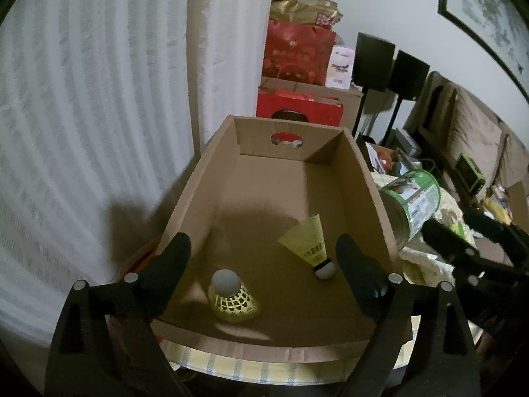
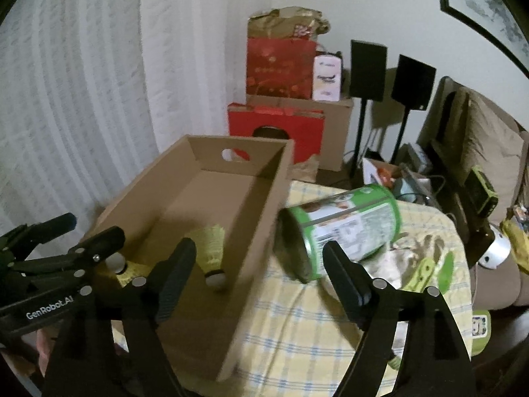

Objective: Organize objects
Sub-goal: 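Lower the shuttlecock into the box and open the right gripper, then move the right gripper back toward the lime-green squeegee on the cloth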

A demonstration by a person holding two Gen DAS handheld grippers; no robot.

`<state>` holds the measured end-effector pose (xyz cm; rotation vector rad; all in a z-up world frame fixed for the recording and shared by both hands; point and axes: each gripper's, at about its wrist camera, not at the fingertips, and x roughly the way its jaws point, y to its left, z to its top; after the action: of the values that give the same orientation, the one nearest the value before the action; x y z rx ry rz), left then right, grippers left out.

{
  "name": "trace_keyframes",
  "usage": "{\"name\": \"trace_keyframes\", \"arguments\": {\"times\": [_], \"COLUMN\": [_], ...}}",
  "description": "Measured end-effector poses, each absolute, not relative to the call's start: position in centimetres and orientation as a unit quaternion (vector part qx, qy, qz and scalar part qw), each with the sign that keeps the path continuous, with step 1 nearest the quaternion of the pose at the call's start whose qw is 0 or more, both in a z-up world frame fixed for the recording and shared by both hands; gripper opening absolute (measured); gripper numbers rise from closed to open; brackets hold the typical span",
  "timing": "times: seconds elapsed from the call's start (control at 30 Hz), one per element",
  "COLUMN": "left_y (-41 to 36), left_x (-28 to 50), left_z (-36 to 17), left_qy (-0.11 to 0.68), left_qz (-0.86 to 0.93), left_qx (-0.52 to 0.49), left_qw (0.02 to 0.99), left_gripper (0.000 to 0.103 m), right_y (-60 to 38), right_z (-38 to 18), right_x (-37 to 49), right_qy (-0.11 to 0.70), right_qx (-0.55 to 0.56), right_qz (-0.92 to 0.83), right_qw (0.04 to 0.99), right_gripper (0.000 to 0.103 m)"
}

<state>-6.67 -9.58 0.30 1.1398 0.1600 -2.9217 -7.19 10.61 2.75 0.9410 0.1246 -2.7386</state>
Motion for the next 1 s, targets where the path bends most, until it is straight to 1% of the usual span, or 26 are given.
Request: {"name": "trace_keyframes", "arguments": {"times": [0.1,0.2,0.27,0.3,0.37,0.5,0.67,1.0], "left_y": [-9.2,-8.9,-8.7,-8.7,-8.4,-7.5,-6.1,-3.1], "left_x": [-6.7,-6.7,-6.7,-6.7,-6.7,-6.7,-6.6,-6.8], "left_z": [0.4,0.6,0.8,0.9,1.1,1.5,1.9,2.4], "left_qy": [0.047,0.047,0.050,0.050,0.050,0.046,0.033,0.039], "left_qz": [-0.931,-0.932,-0.933,-0.933,-0.935,-0.937,-0.940,-0.937], "left_qx": [0.361,0.359,0.357,0.356,0.351,0.346,0.338,0.341], "left_qw": [-0.001,-0.005,-0.007,-0.008,-0.011,-0.019,-0.024,-0.065], "left_gripper": [0.092,0.092,0.097,0.100,0.101,0.103,0.103,0.103], "right_y": [11.6,12.6,13.2,13.5,14.2,15.5,16.9,21.3], "right_z": [3.1,3.3,3.4,3.3,3.4,3.7,3.9,4.7], "right_x": [-7.3,-7.4,-7.5,-7.5,-7.5,-7.3,-7.2,-6.7], "right_qy": [0.039,0.033,0.037,0.039,0.037,0.031,0.029,0.020], "right_qx": [0.320,0.320,0.321,0.321,0.320,0.319,0.319,0.315], "right_qz": [-0.940,-0.942,-0.943,-0.943,-0.944,-0.945,-0.946,-0.949], "right_qw": [0.111,0.099,0.086,0.081,0.076,0.066,0.051,0.028], "right_gripper": [0.085,0.089,0.094,0.096,0.101,0.102,0.102,0.102]}}
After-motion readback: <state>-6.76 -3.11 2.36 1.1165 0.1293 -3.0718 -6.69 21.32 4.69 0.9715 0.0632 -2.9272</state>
